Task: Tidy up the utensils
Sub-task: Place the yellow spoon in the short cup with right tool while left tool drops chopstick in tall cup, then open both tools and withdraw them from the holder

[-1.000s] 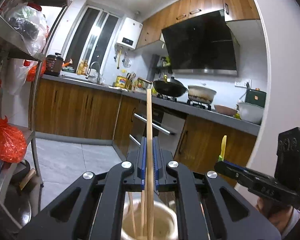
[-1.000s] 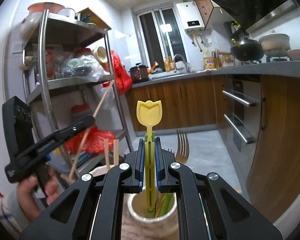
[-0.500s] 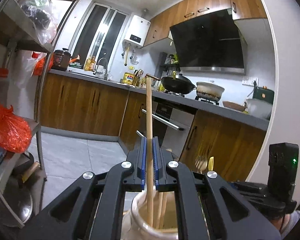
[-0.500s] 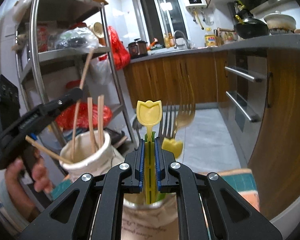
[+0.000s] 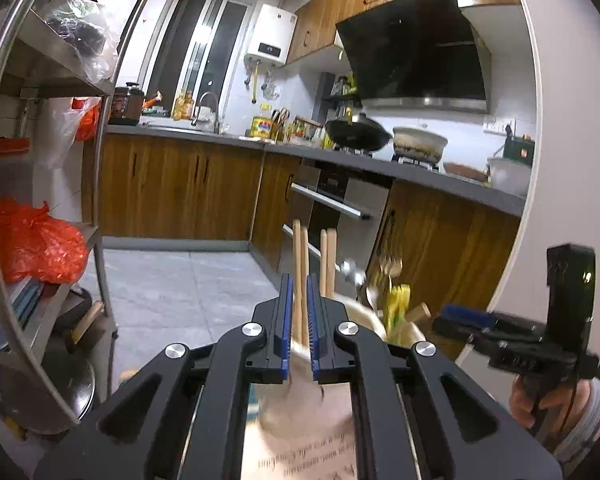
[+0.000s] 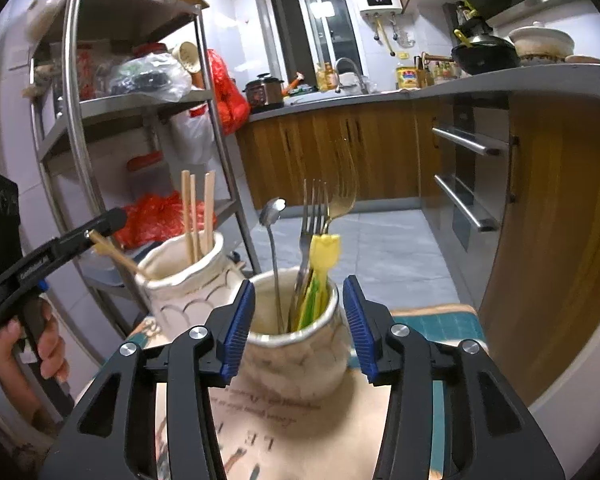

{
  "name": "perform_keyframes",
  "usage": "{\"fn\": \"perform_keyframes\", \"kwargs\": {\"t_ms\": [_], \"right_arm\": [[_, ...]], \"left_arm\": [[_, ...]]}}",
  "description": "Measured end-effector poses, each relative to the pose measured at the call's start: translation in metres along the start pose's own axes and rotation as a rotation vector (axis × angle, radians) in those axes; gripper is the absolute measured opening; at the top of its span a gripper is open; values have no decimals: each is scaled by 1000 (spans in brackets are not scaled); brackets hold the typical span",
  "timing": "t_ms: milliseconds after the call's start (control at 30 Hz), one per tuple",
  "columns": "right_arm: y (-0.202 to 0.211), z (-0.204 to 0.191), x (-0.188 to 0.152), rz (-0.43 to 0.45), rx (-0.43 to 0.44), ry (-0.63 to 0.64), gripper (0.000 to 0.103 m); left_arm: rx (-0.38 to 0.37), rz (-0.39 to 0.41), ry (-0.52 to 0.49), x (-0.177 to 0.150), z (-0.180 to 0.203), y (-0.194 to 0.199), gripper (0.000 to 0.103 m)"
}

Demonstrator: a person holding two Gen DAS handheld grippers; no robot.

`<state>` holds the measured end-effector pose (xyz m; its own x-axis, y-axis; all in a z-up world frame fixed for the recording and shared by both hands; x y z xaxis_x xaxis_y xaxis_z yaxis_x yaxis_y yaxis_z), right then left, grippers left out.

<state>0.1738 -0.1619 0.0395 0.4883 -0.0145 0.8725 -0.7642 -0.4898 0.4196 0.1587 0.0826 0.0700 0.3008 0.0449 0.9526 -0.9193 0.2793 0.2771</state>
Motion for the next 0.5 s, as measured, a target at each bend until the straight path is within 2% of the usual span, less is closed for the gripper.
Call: {"fn": "perform_keyframes", "kwargs": {"t_ms": [233,300,333,367,400,433,500], "right_arm": [[30,-6,-24,-6,-29,35,48],[36,-7,-30,-2,-38,46,52],[39,-7,-35,6,-41,53,59],[41,-7,-37,13,-46,58,64],[42,-6,-41,17,-51,62,71],[45,-6,-45,26,-61,68,75],[48,-5,-50,42,-73,76,80]], "left_arm": [[24,-86,-63,-36,26,28,7],[22,-101,-81,-47,35,35,10],[20,-108,-90,-52,40,37,23],[27,-109,-101,-57,44,39,45],[35,-104,-110,-60,47,42,55],[36,-95,-118,-63,50,44,61],[41,-94,-138,-68,56,46,64]]}}
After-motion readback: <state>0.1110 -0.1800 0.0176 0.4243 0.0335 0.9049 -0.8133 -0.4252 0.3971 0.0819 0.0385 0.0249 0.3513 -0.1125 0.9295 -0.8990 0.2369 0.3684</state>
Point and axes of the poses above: each gripper's, at about its wrist camera, not at the fingertips, and y roughly against the way its jaws point, z to its right, x to its top, the point moved 4 cm from there along -y, roughly the way its jaws point, and after that the axes turned 4 degrees about -y, right-handed, at the moved point
